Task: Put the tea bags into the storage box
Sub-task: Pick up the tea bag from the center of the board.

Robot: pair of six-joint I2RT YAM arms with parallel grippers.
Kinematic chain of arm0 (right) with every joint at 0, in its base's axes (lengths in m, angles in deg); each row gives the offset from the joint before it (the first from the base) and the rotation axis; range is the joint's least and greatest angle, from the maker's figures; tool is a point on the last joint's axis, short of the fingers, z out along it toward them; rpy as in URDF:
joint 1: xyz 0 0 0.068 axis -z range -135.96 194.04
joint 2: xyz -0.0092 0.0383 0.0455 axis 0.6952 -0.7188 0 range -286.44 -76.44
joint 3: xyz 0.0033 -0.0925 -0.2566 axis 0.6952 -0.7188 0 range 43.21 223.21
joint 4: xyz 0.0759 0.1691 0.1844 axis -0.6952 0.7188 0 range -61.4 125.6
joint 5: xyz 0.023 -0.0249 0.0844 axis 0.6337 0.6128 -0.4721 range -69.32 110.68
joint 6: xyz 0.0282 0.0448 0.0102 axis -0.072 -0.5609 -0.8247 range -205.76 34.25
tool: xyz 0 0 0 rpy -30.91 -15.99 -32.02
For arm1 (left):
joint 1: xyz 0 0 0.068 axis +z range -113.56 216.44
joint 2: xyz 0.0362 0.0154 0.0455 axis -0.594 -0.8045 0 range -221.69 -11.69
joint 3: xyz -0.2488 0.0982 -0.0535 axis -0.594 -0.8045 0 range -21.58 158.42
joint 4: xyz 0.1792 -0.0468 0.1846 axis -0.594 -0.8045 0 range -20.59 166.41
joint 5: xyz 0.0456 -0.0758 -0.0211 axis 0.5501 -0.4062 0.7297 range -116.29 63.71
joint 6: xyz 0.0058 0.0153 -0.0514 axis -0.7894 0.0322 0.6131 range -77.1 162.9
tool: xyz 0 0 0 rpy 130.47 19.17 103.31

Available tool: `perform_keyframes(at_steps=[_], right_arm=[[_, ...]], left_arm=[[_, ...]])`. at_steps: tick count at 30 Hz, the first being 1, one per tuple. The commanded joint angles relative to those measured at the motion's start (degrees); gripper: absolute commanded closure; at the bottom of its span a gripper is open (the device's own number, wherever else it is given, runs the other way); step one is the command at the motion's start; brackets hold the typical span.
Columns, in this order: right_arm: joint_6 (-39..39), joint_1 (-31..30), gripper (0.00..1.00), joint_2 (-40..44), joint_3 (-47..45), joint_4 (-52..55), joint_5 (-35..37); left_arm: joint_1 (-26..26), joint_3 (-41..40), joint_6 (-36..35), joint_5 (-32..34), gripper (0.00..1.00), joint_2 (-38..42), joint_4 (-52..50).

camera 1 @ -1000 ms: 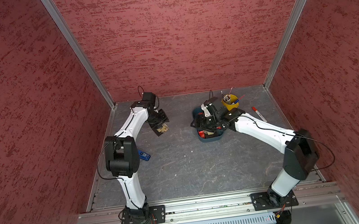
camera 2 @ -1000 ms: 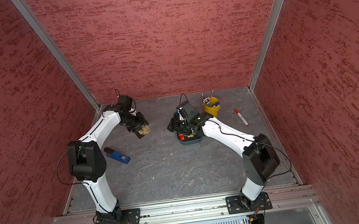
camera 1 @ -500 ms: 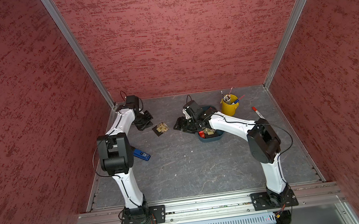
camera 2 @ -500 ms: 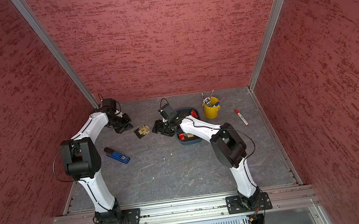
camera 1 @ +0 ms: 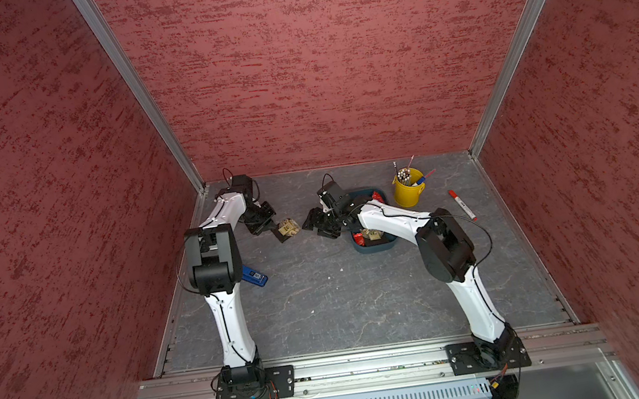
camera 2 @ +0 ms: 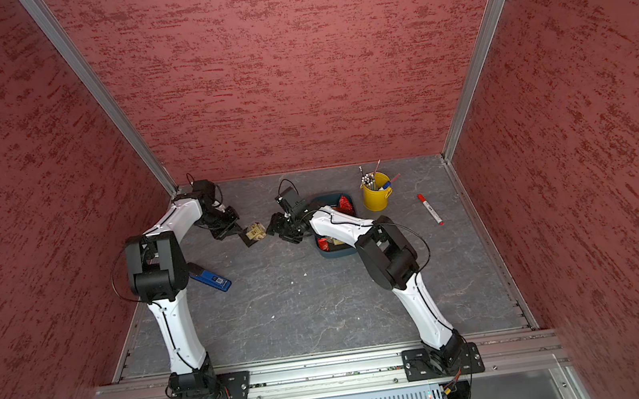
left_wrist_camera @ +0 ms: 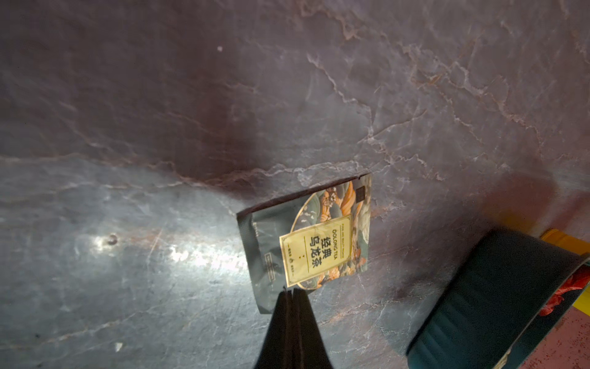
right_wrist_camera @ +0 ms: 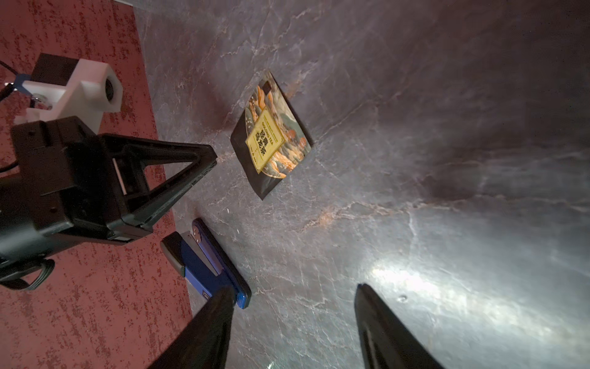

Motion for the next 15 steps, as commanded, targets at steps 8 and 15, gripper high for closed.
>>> perform_keyframes(at_steps=[8,15], right_arm=[[-3.0,-0.4,0.36,-4.6,5.9,0.3,1.9],[-3.4,-0.5,0.36,-6.4,8.3,1.7,2.6]], left_arm=[[0.7,2.4,-0.8,1.2,1.00,-3.8,0.0],[0.7,3.3,-0.7,2.0,1.00,-5.2,-0.3]])
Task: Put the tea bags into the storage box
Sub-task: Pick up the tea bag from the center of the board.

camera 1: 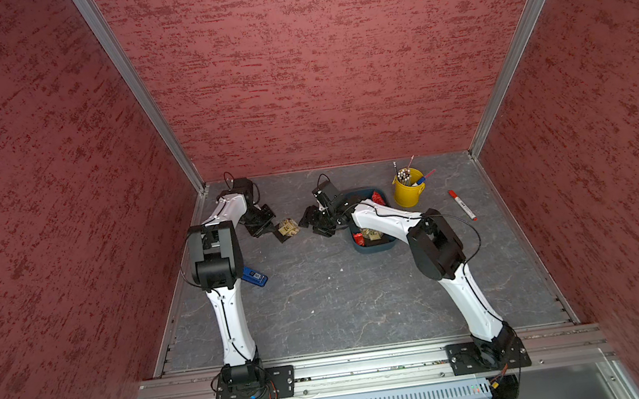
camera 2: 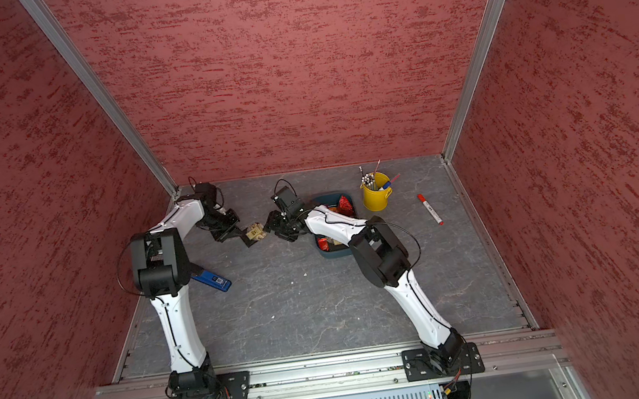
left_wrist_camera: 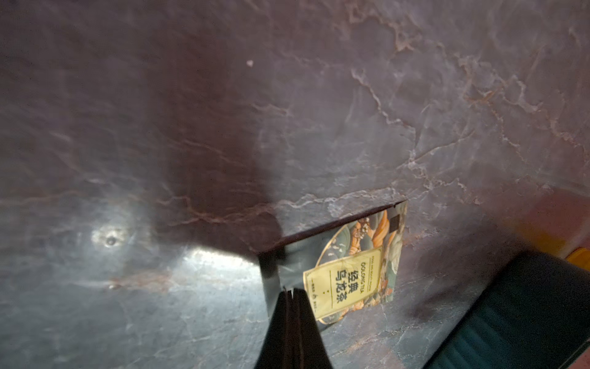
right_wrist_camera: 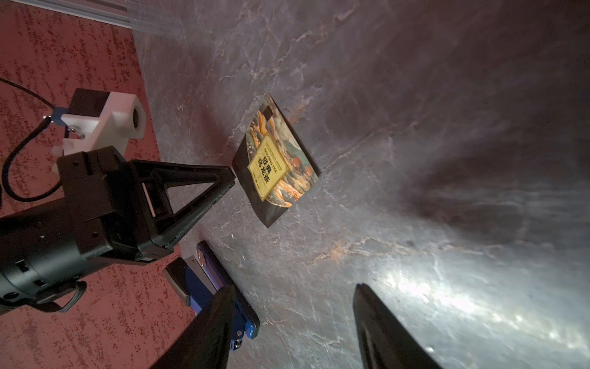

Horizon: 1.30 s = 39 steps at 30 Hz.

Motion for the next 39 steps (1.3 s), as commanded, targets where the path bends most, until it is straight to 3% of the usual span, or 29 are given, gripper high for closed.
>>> perform_keyframes(at_steps=[1,28,39], right_arm=[[-1.0,-0.3,0.36,-1.7,2.0,1.0,1.3],[-7.0,-0.5,0.41,-14.0,16.3,8.6,4.1],[-11.6,-0.5,0.42,-17.9,17.0,3.7,-0.4]], left_arm=[[0.2,2.1,-0.8,1.1,1.00,-2.2,-0.6],[-0.7,2.4,-3.3,0.2,1.00,-5.1,-2.9],[-0.7,1.8,-3.4,0.0,1.00,-4.6,-2.7]])
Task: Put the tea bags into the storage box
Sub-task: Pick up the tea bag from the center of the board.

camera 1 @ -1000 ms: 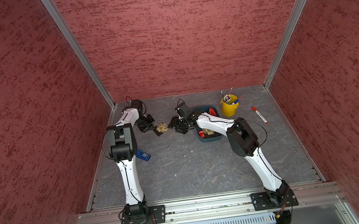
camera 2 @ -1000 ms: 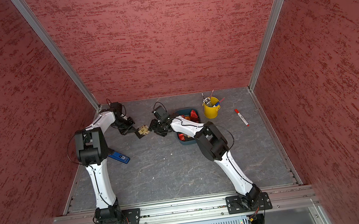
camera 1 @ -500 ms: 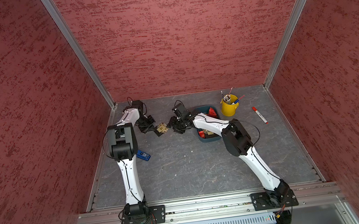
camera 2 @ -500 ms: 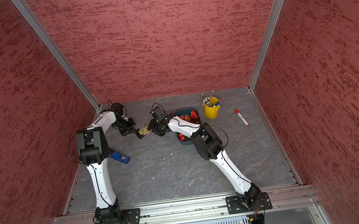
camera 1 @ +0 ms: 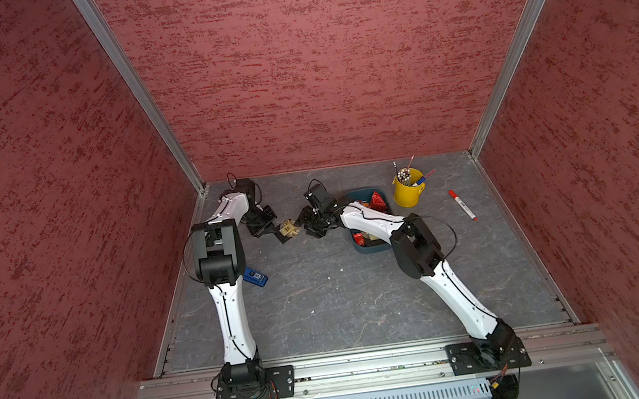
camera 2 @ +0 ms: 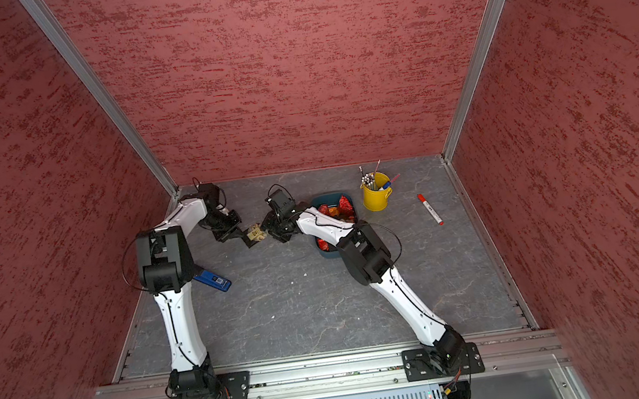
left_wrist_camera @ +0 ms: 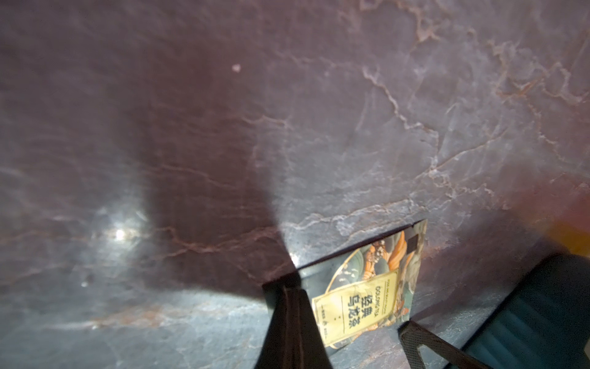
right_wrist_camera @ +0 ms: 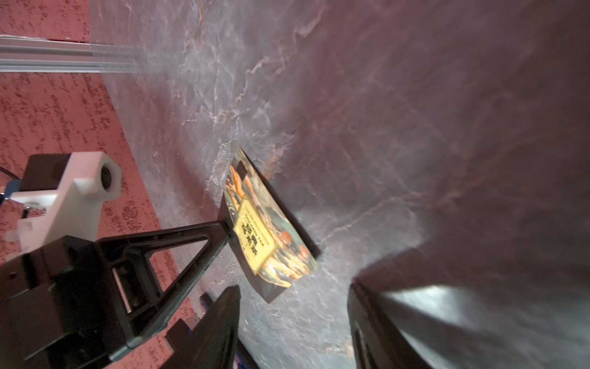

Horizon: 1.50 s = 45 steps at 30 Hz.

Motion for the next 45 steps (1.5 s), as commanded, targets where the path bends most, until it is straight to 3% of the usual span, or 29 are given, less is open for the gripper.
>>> perform_keyframes(at_steps=[1,20,35,45], right_arm=[[-2.1,-0.3,0.42,-3.6,0.3,0.4,-0.9],[-3.7,0.0,0.45,-6.9,1.1,-12.1,-6.2],[-3.0,0.3,0.84,-6.5,1.0,-13.0,-6.9],[-2.3,0.6,1.00,-3.4,-1.8,-14.0,-6.9]], left_arm=[[-0.2,-1.1,-0.9,-0.2,1.00,-1.1,-0.6],[-0.7,-3.8,-1.0,-0.9,1.00,-0.3,0.9],[-0.8,-4.0,-1.2,-2.9,1.00,2.3,1.6],[-0.9,-1.7,-1.1,-4.3,1.00,6.2,0.6]])
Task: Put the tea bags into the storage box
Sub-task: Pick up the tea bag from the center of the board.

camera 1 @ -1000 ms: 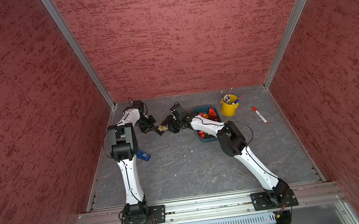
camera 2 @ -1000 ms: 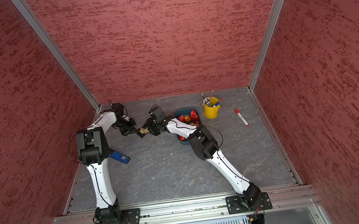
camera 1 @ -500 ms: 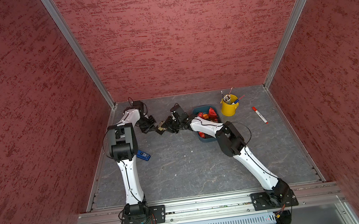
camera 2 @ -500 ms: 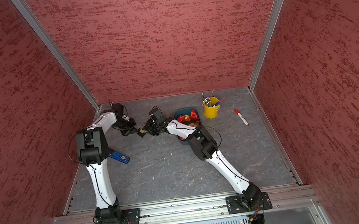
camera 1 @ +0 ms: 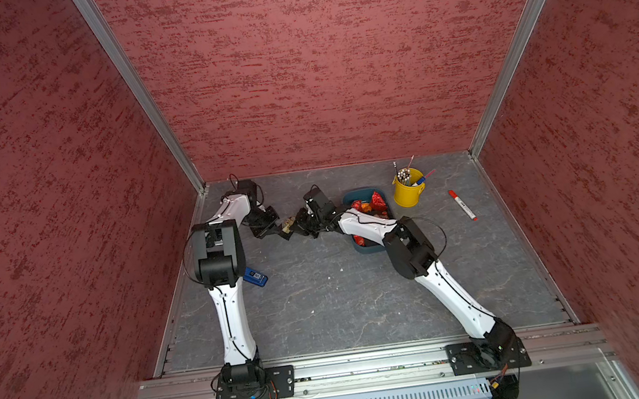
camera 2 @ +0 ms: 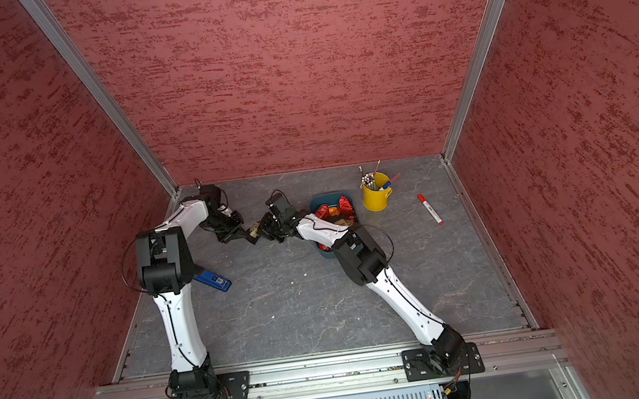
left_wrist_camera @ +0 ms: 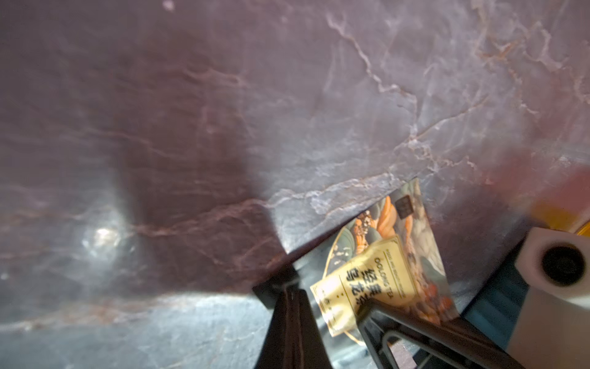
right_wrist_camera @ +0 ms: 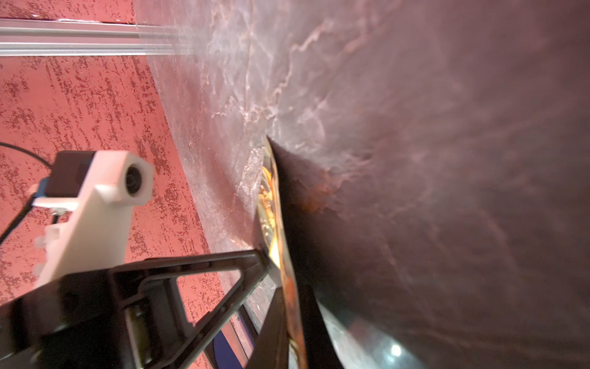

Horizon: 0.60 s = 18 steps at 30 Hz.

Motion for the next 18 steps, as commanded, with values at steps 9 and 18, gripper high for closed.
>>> perform_keyframes(at_steps=[9,18], right_arm=[[1.5,0.1,1.00,10.1,-7.6,-3.2,0.8],[6.8,-0.1,1.00,25.1,-19.4,-3.3,3.7]], left_arm=[[-0.1,7.1,-0.6,-1.3,1.00,11.2,-5.2],[0.0,2.1,0.5,-1.8,1.00,21.3,-5.9]])
